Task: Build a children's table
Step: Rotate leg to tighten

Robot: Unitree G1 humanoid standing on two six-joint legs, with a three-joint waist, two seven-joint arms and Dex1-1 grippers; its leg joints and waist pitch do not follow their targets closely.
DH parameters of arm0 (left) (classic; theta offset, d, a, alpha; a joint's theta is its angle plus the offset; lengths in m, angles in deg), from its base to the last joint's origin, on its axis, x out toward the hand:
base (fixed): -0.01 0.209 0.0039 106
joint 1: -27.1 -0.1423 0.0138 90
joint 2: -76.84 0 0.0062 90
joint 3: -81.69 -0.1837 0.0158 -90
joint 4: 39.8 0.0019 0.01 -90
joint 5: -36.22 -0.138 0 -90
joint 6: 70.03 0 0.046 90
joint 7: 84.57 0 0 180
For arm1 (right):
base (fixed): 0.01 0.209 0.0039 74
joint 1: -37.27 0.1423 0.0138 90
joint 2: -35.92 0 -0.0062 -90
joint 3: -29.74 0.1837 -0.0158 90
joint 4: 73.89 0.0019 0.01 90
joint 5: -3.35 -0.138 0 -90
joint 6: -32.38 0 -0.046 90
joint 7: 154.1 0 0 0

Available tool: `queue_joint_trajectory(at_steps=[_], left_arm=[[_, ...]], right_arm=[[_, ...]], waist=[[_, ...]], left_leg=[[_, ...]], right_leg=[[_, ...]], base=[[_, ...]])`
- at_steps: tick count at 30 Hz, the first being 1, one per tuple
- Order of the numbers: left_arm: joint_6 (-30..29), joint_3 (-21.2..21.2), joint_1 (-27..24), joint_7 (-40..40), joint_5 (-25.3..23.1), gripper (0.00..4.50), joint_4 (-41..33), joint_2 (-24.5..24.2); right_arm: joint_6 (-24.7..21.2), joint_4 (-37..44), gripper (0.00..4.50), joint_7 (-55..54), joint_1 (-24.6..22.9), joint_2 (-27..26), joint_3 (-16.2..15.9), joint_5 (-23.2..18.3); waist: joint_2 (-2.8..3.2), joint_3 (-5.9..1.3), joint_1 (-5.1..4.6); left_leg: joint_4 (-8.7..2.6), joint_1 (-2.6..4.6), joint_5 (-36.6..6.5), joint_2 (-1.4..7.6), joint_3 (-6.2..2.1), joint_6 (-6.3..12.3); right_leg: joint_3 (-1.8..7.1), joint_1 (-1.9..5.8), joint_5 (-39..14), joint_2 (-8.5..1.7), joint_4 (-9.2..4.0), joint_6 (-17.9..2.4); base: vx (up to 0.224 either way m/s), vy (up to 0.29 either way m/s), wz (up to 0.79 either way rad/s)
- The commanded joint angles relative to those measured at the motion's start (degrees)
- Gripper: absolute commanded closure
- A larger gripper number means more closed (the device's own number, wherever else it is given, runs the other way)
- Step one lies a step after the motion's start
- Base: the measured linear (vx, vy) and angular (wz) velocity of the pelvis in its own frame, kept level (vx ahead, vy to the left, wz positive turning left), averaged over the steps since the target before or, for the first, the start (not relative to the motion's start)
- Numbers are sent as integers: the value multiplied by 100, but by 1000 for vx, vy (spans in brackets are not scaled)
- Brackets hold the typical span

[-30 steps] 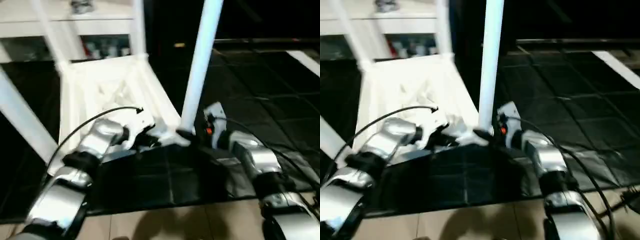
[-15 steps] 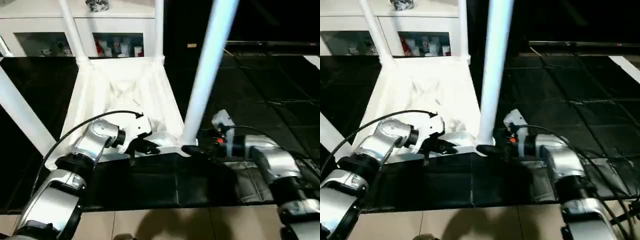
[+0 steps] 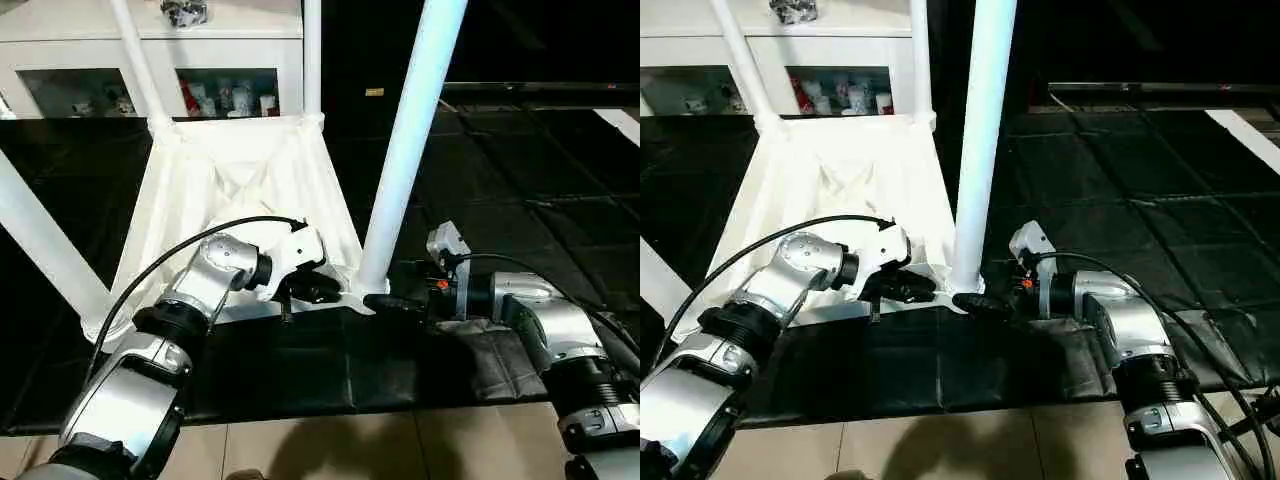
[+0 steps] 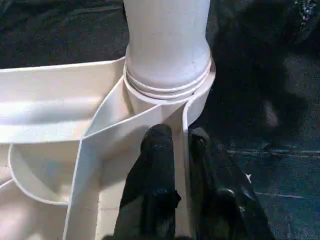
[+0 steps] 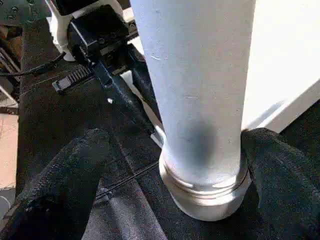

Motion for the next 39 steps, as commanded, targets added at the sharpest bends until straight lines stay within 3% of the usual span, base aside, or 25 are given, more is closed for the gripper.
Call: queue_joint_trajectory(at_steps=[1, 8, 9, 16, 23, 27, 33, 36, 39], left_arm=[[-97, -33, 91, -58, -115, 386, 10, -130], [-273, -99, 53, -21, -177, 386, 2, -239], [-287, -99, 51, -13, -174, 386, 0, -242], [-362, -38, 84, -71, -105, 386, 29, -225], [-356, -91, 63, 132, -52, 443, 14, -263], [-133, -82, 33, 259, 20, 443, 48, -256], [238, -286, -198, 1224, 175, 443, -360, -405], [401, -449, -261, 1540, 142, 443, -463, -475], [546, -558, -281, 1662, 63, 449, -442, -508]], right_arm=[[-9, 51, 0, 32, -63, 17, -107, 12], [22, 23, 0, -2, -42, 25, -117, 35], [27, 15, 0, -5, -36, 25, -117, 39], [39, -1, 0, -9, -14, 28, -124, 42], [36, 42, 0, -8, -29, 46, -126, 40], [103, 50, 0, -18, -19, 77, -97, 47], [323, 123, 0, 475, 65, 253, -223, 34], [313, 142, 0, 983, 138, 317, -354, -70], [332, 76, 18, 1254, 216, 301, -420, -142]], waist=[[-17, -441, 0], [-12, -443, -20], [-48, -440, -28], [-33, -434, -42], [-27, -435, -54], [-27, -434, -59], [-11, -453, -48], [-4, -459, 17], [-41, -454, 49]], left_leg=[[-340, -7, -834, 122, -12, 369], [-340, -8, -827, 126, -12, 376], [-342, -6, -835, 125, -9, 376], [-338, -13, -822, 116, -7, 385], [-341, -12, -821, 122, -9, 391], [-340, -10, -825, 119, -6, 398], [-342, -9, -756, 156, -10, 416], [-333, 13, -747, 177, -1, 478], [-341, 16, -760, 180, 0, 465]], right_leg=[[294, 377, -1881, -412, -474, -729], [297, 381, -1742, -415, -456, -815], [298, 381, -1771, -415, -459, -802], [296, 379, -1886, -417, -474, -765], [298, 376, -1832, -419, -467, -800], [299, 373, -1849, -418, -475, -792], [323, 372, -1439, -425, -406, -951], [335, 357, -1249, -430, -373, -1067], [336, 359, -1259, -437, -370, -1075]], base=[[0, 0, 0], [0, 0, 0], [0, 0, 0], [0, 0, 0], [0, 0, 0], [0, 0, 0], [0, 0, 0], [0, 0, 0], [0, 0, 0]])
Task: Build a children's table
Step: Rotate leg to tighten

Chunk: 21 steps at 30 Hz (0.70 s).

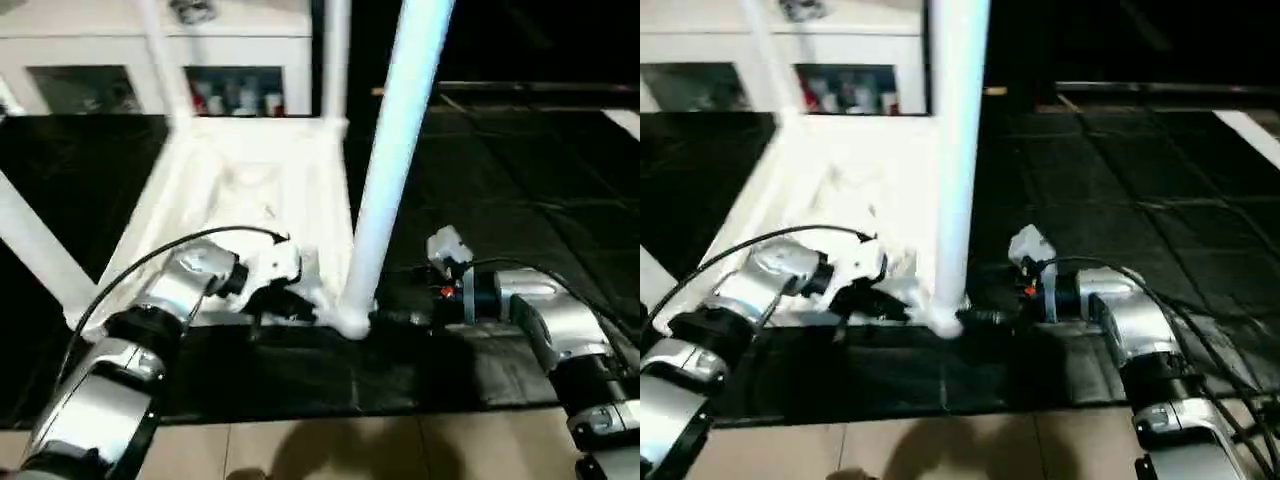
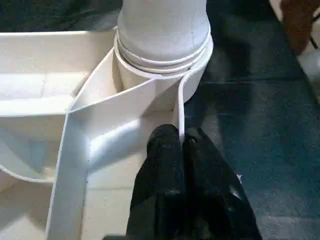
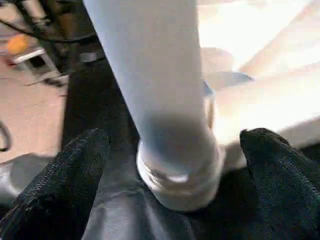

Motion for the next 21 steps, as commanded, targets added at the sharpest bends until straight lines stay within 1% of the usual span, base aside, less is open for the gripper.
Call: queue_joint_trajectory(at_steps=[1, 2, 4, 5, 6, 7, 9, 10, 11, 12, 13, 14, 15, 19, 20, 21], left_arm=[[175, -256, -40, 302, -62, 450, -157, 67], [191, -266, -42, 311, -71, 450, -153, 68], [198, -276, -49, 340, -80, 450, -169, 76], [190, -273, -54, 354, -79, 450, -189, 82], [190, -273, -54, 354, -79, 450, -189, 82], [189, -278, -60, 358, -77, 450, -212, 92], [202, -289, -62, 349, -76, 450, -215, 93], [214, -295, -61, 347, -75, 450, -209, 93], [225, -301, -62, 333, -79, 450, -201, 94], [236, -306, -62, 323, -80, 450, -193, 93], [236, -306, -62, 323, -80, 450, -193, 93], [241, -308, -64, 284, -91, 450, -183, 91], [244, -311, -68, 248, -100, 450, -182, 86], [243, -299, -70, 203, -124, 450, -172, 90], [237, -290, -62, 168, -130, 450, -150, 97], [238, -284, -54, 141, -134, 450, -129, 104]], right_arm=[[32, 40, 29, 207, 112, 50, -41, -84], [4, 41, 29, 266, 119, 53, -60, -104], [-75, 72, 55, 509, 145, 70, -162, -180], [-86, 73, 55, 597, 164, 65, -200, -194], [-86, 73, 71, 597, 164, 65, -200, -194], [-104, 26, 77, 699, 218, 36, -248, -180], [-83, -60, 85, 744, 269, 0, -269, -151], [-60, -108, 98, 760, 292, -13, -273, -142], [-26, -158, 98, 760, 311, -29, -279, -127], [5, -212, 117, 756, 335, -45, -284, -112], [5, -212, 117, 756, 335, -45, -284, -112], [54, -285, 126, 721, 363, -73, -286, -86], [109, -373, 146, 680, 397, -108, -282, -49], [130, -430, 179, 676, 421, -137, -296, -40], [144, -446, 179, 660, 423, -155, -300, -33], [151, -462, 198, 663, 423, -167, -302, -32]], waist=[[-33, -451, -34], [-33, -451, -34], [-33, -443, -27], [-55, -439, -28], [-53, -441, -21], [-68, -443, -21], [-64, -450, -25], [-63, -452, -19], [-66, -448, -20], [-59, -452, -13], [-57, -453, -12], [-65, -456, -5], [-61, -457, -4], [-61, -456, 2], [-59, -455, 2], [-58, -459, 8]], left_leg=[[-342, 22, -760, 184, -3, 444], [-342, 22, -760, 184, -3, 444], [-345, 17, -802, 179, -3, 417], [-345, 19, -833, 170, 2, 415], [-343, 18, -823, 167, 2, 416], [-346, 8, -753, 170, -1, 409], [-340, 1, -695, 168, -4, 413], [-340, 4, -681, 172, -4, 413], [-340, 7, -685, 174, -1, 416], [-340, 11, -686, 178, -3, 412], [-340, 12, -687, 178, -1, 407], [-339, 11, -678, 179, -1, 397], [-340, 13, -677, 177, -1, 390], [-341, 16, -689, 176, -1, 382], [-341, 16, -688, 176, 0, 383], [-339, 11, -664, 177, -2, 385]], right_leg=[[335, 366, -1302, -432, -361, -1051], [335, 366, -1302, -432, -361, -1051], [334, 367, -1499, -441, -385, -977], [331, 370, -1615, -438, -397, -936], [332, 372, -1652, -440, -401, -912], [336, 374, -1677, -443, -402, -868], [331, 367, -1640, -439, -383, -869], [332, 366, -1632, -440, -389, -867], [334, 357, -1627, -436, -389, -866], [334, 355, -1628, -441, -386, -872], [334, 352, -1622, -442, -384, -882], [336, 354, -1590, -444, -381, -887], [333, 354, -1576, -442, -376, -900], [335, 356, -1599, -441, -379, -884], [335, 355, -1595, -441, -379, -885], [338, 360, -1559, -444, -370, -882]], base=[[0, 0, 0], [0, 0, 0], [0, 0, 0], [0, 0, 0], [0, 0, 0], [0, 0, 0], [0, 0, 0], [0, 0, 0], [0, 0, 0], [0, 0, 0], [0, 0, 0], [0, 0, 0], [0, 0, 0], [0, 0, 0], [0, 0, 0], [0, 0, 0]])
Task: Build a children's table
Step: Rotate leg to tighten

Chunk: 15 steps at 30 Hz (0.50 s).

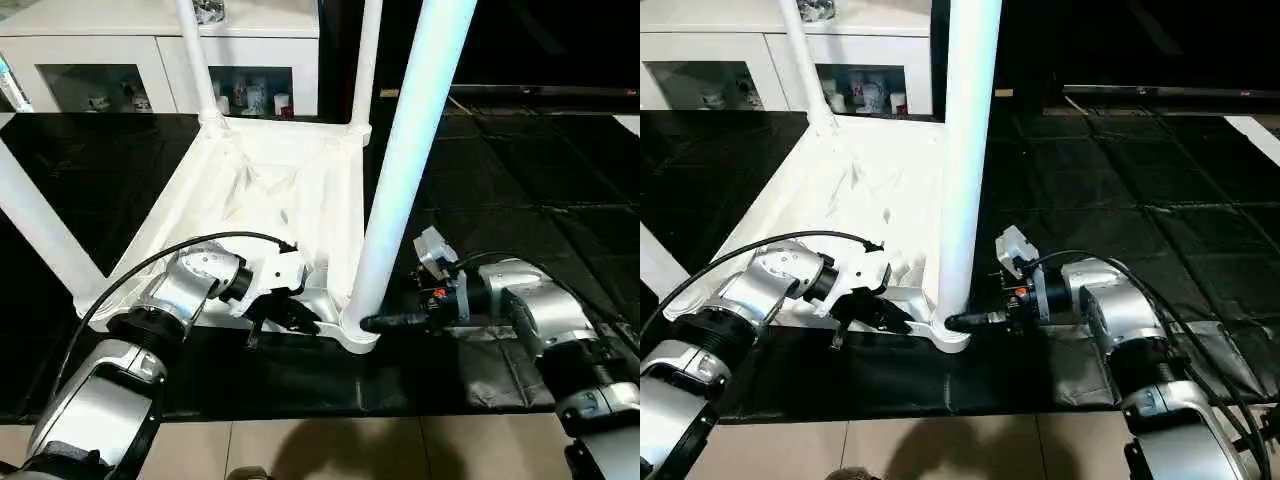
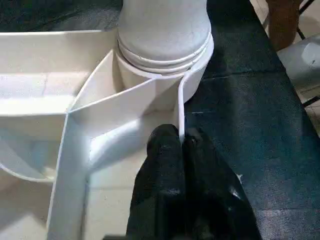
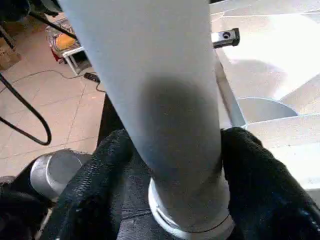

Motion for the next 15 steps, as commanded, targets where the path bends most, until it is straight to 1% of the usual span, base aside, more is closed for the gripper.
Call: queue_joint_trajectory(at_steps=[1, 3, 7, 8, 10, 11, 12, 13, 14, 15], left_arm=[[68, -181, -34, -23, -120, 450, -77, 82], [59, -178, -28, -48, -127, 450, -65, 85], [0, -152, 1, -168, -152, 450, 1, 108], [-38, -134, 27, -238, -162, 450, 36, 130], [-120, -107, 65, -357, -178, 450, 92, 167], [-280, -35, 146, -630, -193, 450, 214, 263], [-305, -24, 157, -664, -192, 450, 229, 277], [-376, 9, 187, -752, -185, 450, 266, 317], [-473, 55, 203, -803, -144, 450, 277, 368], [-488, 62, 204, -806, -136, 450, 276, 375]], right_arm=[[66, -18, 198, 49, 49, -54, -89, 10], [76, -18, 213, 56, 38, -62, -92, 9], [89, 2, 240, 105, -4, -69, -101, 13], [84, 18, 241, 113, -19, -64, -104, 10], [78, 59, 244, 112, -57, -59, -112, 4], [63, 178, 244, 76, -171, -60, -128, -11], [59, 195, 245, 70, -187, -60, -130, -14], [51, 245, 246, 51, -232, -61, -134, -20], [51, 298, 246, 14, -300, -72, -139, -22], [51, 306, 246, 8, -310, -74, -140, -22]], waist=[[-50, -458, -45], [-48, -454, -44], [-46, -452, -31], [-20, -454, -25], [-36, -455, -23], [-16, -452, -19], [0, -440, -10], [23, -438, 1], [-6, -428, -3], [-5, -425, 6]], left_leg=[[-342, 8, -647, 179, -3, 393], [-341, 8, -661, 178, -1, 397], [-341, 12, -701, 172, 0, 380], [-342, 11, -697, 172, -4, 377], [-341, 18, -710, 175, 0, 376], [-342, 31, -745, 179, 3, 376], [-342, 49, -832, 175, 10, 365], [-344, 64, -892, 176, 6, 349], [-352, 65, -971, 170, 13, 342], [-357, 84, -1022, 174, 8, 332]], right_leg=[[338, 356, -1531, -435, -372, -888], [335, 351, -1514, -434, -373, -904], [333, 355, -1657, -435, -394, -838], [331, 355, -1649, -434, -391, -846], [333, 351, -1614, -428, -393, -856], [332, 342, -1622, -425, -405, -873], [333, 329, -1677, -416, -433, -878], [331, 324, -1719, -421, -432, -890], [328, 333, -1825, -418, -450, -865], [323, 326, -1908, -428, -459, -864]], base=[[0, 0, 0], [0, 0, 0], [0, 0, 0], [0, 0, 0], [0, 0, 0], [0, 0, 0], [0, 0, 0], [0, 0, 0], [0, 0, 0], [0, 0, 0]])
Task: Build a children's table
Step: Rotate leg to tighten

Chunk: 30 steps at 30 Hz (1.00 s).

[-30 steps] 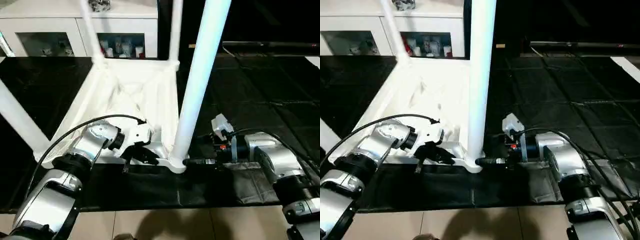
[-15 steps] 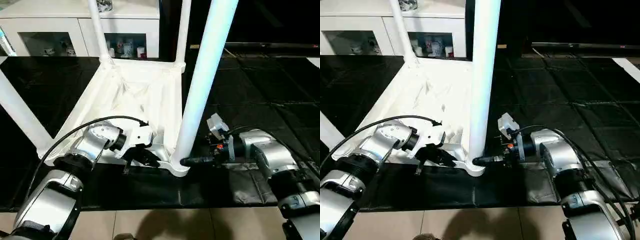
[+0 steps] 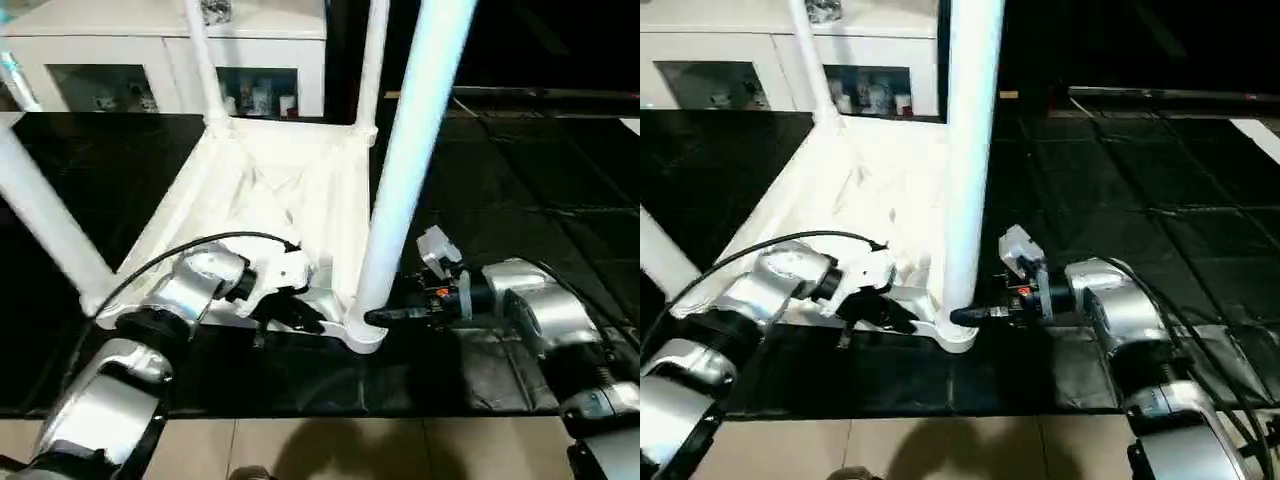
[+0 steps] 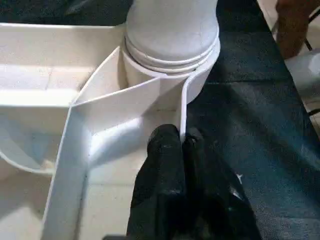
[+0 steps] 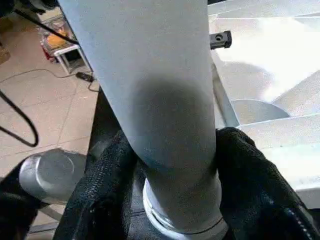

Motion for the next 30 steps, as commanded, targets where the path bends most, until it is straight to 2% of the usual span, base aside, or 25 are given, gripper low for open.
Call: queue_joint_trajectory(at_steps=[1, 2, 3, 4, 5, 6, 8, 9, 10, 11, 12, 14, 15, 16, 17, 19, 20, 21, 22, 24, 25, 27, 30], left_arm=[[-241, 106, 132, -565, -30, 450, 95, 144], [-341, 157, 155, -631, 14, 450, 108, 203], [-470, 214, 210, -750, 51, 450, 150, 285], [-600, 274, 279, -906, 80, 450, 213, 378], [-605, 276, 282, -912, 82, 450, 215, 382], [-796, 365, 390, -1137, 129, 450, 311, 515], [-901, 410, 455, -1271, 142, 450, 363, 589], [-1020, 467, 540, -1469, 154, 450, 427, 685], [-1229, 556, 667, -1776, 180, 450, 499, 841], [-1300, 591, 714, -1894, 192, 450, 524, 902], [-1435, 668, 792, -2115, 231, 450, 559, 1012], [-1629, 767, 893, -2400, 269, 450, 585, 1169], [-1778, 853, 986, -2708, 287, 450, 604, 1332], [-1796, 865, 1000, -2759, 289, 450, 606, 1361], [-1817, 889, 1031, -2907, 287, 450, 603, 1432], [-1776, 879, 1040, -2953, 265, 450, 605, 1446], [-1759, 873, 1038, -2950, 259, 450, 603, 1444], [-1748, 888, 1022, -2940, 243, 450, 596, 1446], [-1748, 888, 1022, -2940, 243, 450, 596, 1446], [-1710, 858, 997, -2935, 196, 450, 590, 1418], [-1669, 823, 954, -2886, 153, 450, 572, 1352], [-1653, 810, 905, -2854, 114, 450, 542, 1288], [-1352, 713, 794, -2659, -1, 450, 529, 1093]], right_arm=[[-58, 252, 246, 98, -165, -123, -246, -47], [-70, 276, 246, -72, -217, -179, -212, -33], [-87, 272, 246, -373, -257, -271, -164, 21], [-124, 224, 247, -768, -277, -383, -113, 115], [-124, 220, 247, -787, -276, -388, -111, 121], [-115, 76, 249, -1460, -237, -555, -30, 315], [-141, 27, 253, -1757, -217, -640, 23, 382], [-188, -46, 253, -2090, -171, -765, 85, 433], [-317, -168, 254, -2580, -56, -989, 194, 458], [-368, -221, 254, -2769, -5, -1077, 236, 465], [-489, -317, 255, -3120, 97, -1246, 316, 465], [-621, -478, 257, -3660, 276, -1516, 433, 467], [-693, -641, 257, -4233, 470, -1819, 523, 505], [-685, -669, 257, -4320, 503, -1876, 528, 521], [-626, -737, 257, -4532, 590, -2040, 506, 585], [-512, -781, 257, -4620, 623, -2112, 470, 631], [-476, -786, 257, -4620, 622, -2120, 472, 627], [-406, -748, 222, -4487, 589, -2156, 537, 527], [-406, -748, 201, -4487, 589, -2156, 537, 527], [-420, -715, 201, -4493, 563, -2169, 590, 548], [-421, -620, 181, -4408, 484, -2098, 575, 564], [-380, -534, 169, -4349, 397, -2014, 563, 585], [-359, -271, 149, -3936, 193, -1724, 645, 393]], waist=[[-46, -406, -63], [20, -402, -63], [44, -391, -82], [40, -386, -94], [32, -389, -120], [27, -392, -156], [38, -385, -200], [7, -379, -258], [15, -364, -320], [18, -370, -345], [12, -387, -418], [-1, -376, -470], [8, -385, -536], [13, -385, -562], [-17, -413, -604], [0, -423, -637], [-32, -432, -643], [-22, -448, -630], [-16, -450, -628], [-7, -472, -594], [-2, -467, -588], [-5, -460, -581], [-10, -445, -560]], left_leg=[[-369, 55, -1086, 175, -14, 308], [-376, 75, -1174, 187, -14, 290], [-382, 82, -1300, 181, -16, 263], [-386, 75, -1325, 169, -21, 247], [-390, 65, -1382, 150, -29, 218], [-383, 41, -1385, 119, -36, 199], [-377, 53, -1399, 101, -43, 166], [-372, -5, -1316, 64, -53, 175], [-356, -8, -1343, 38, -45, 182], [-347, 12, -1364, 34, -46, 165], [-339, -7, -1337, 23, -66, 142], [-345, -34, -1329, 18, -70, 150], [-350, -81, -1289, 15, -94, 182], [-353, -90, -1296, 15, -98, 191], [-345, -57, -1266, 17, -89, 217], [-352, -68, -1099, 22, -77, 328], [-351, -62, -1039, 31, -68, 374], [-349, -66, -837, 55, -54, 503], [-347, -64, -784, 64, -54, 534], [-340, -71, -561, 77, -49, 622], [-344, -75, -506, 87, -51, 650], [-347, -71, -518, 93, -47, 656], [-356, -46, -673, 103, -37, 662]], right_leg=[[315, 311, -2008, -404, -460, -856], [320, 285, -2036, -401, -494, -846], [319, 283, -2071, -396, -508, -848], [310, 292, -2122, -397, -503, -841], [291, 308, -2297, -406, -516, -771], [269, 327, -2523, -404, -533, -647], [252, 309, -2756, -411, -574, -535], [220, 349, -2939, -409, -609, -379], [182, 330, -3156, -388, -650, -269], [175, 312, -3229, -395, -669, -247], [157, 328, -3209, -395, -652, -252], [130, 339, -3204, -377, -678, -211], [115, 369, -3117, -389, -669, -200], [110, 368, -3075, -388, -671, -194], [107, 356, -2902, -392, -667, -257], [128, 370, -2514, -394, -641, -403], [138, 368, -2369, -391, -622, -461], [169, 373, -1932, -394, -559, -661], [177, 373, -1809, -392, -536, -725], [193, 397, -1369, -403, -471, -907], [196, 399, -1222, -403, -453, -969], [199, 405, -1194, -408, -445, -1000], [205, 402, -1361, -413, -480, -975]], base=[[0, 0, 0], [0, 0, 0], [0, 0, 0], [0, 0, 0], [0, 0, 0], [0, 0, 0], [0, 0, 0], [0, 0, 0], [0, 0, 0], [0, 0, 0], [0, 0, 0], [0, 0, 0], [0, 0, 0], [0, 0, 0], [0, 0, 0], [0, 0, 0], [0, 0, 0], [0, 0, 0], [0, 0, 0], [0, 0, 0], [0, 0, 0], [0, 0, 0], [0, 0, 0]])
